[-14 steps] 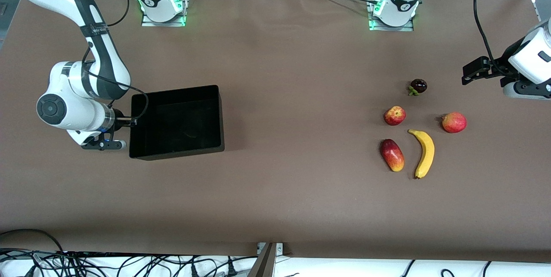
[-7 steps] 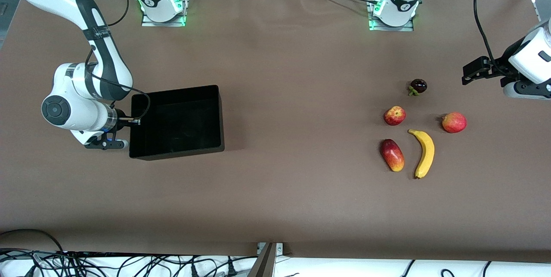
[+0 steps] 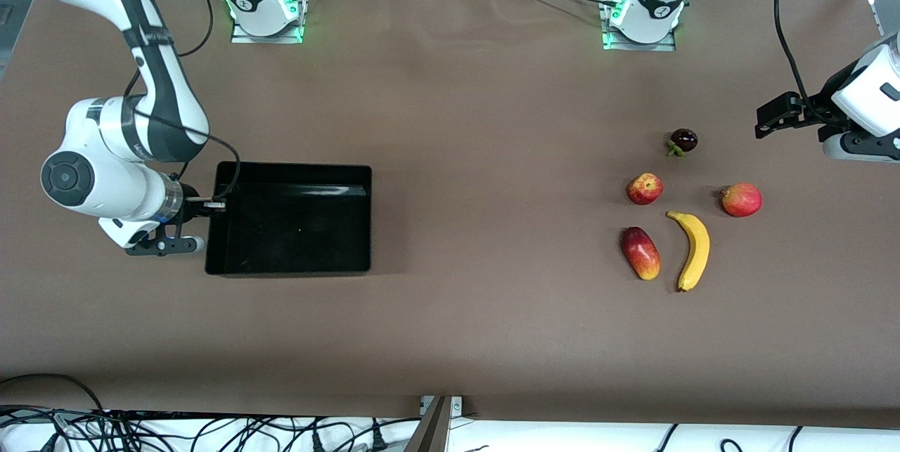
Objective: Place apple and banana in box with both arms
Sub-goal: 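Grip the black box rim with the right gripper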
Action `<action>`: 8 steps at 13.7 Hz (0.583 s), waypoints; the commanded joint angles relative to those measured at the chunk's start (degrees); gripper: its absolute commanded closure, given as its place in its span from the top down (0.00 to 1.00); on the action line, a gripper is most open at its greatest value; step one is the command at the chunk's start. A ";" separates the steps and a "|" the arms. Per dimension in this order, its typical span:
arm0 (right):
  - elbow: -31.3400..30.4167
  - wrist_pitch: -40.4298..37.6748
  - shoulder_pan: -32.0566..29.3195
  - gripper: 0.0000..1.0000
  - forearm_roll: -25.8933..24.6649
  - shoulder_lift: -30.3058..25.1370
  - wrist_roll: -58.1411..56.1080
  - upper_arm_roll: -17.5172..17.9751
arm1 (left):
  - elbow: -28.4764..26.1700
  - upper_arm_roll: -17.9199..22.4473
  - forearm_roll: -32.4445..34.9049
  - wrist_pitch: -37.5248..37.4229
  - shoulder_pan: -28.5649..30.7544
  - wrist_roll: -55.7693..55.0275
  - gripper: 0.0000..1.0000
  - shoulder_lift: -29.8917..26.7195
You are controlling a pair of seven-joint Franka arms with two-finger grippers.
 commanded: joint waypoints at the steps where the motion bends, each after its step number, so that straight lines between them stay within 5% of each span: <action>1: 6.86 -6.69 1.24 0.00 1.06 0.06 3.27 4.49 | 2.16 0.11 1.06 -1.53 -0.12 1.14 1.00 0.93; 8: 13.53 -4.16 17.74 0.00 6.87 6.46 20.21 5.29 | 2.08 0.11 1.06 -1.53 0.15 1.41 1.00 0.93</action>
